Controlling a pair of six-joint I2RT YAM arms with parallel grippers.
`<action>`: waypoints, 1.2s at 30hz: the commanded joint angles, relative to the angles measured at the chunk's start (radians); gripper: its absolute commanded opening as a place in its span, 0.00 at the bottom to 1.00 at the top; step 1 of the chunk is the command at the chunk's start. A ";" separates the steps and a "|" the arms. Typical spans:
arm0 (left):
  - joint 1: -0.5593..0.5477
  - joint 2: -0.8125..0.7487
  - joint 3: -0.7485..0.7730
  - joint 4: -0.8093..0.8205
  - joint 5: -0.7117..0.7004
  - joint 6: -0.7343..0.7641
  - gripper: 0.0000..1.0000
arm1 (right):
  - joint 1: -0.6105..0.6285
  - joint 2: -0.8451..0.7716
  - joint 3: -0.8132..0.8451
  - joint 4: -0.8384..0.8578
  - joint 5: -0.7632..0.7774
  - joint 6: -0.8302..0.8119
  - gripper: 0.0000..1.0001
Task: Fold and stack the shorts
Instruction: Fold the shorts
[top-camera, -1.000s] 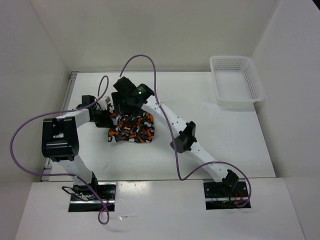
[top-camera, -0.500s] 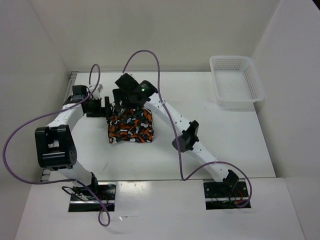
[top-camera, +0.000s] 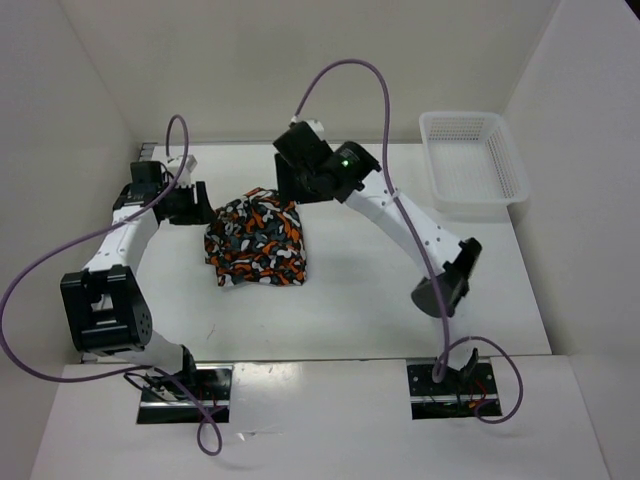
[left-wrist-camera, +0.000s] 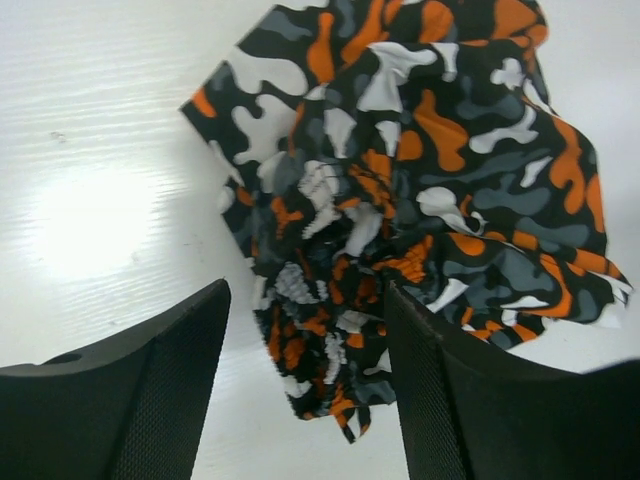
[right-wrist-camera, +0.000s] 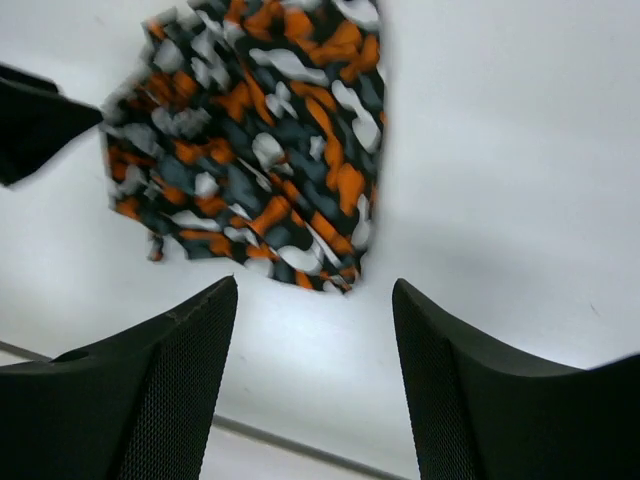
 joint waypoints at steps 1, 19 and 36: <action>-0.018 0.019 0.006 -0.012 0.061 0.002 0.71 | -0.033 -0.232 -0.385 0.235 0.008 0.011 0.69; -0.196 0.168 -0.025 0.056 -0.086 0.002 0.90 | -0.187 -0.133 -0.791 0.742 -0.514 -0.029 0.74; -0.196 0.076 -0.023 0.067 0.143 0.002 0.00 | -0.242 0.008 -0.858 0.829 -0.614 -0.038 0.04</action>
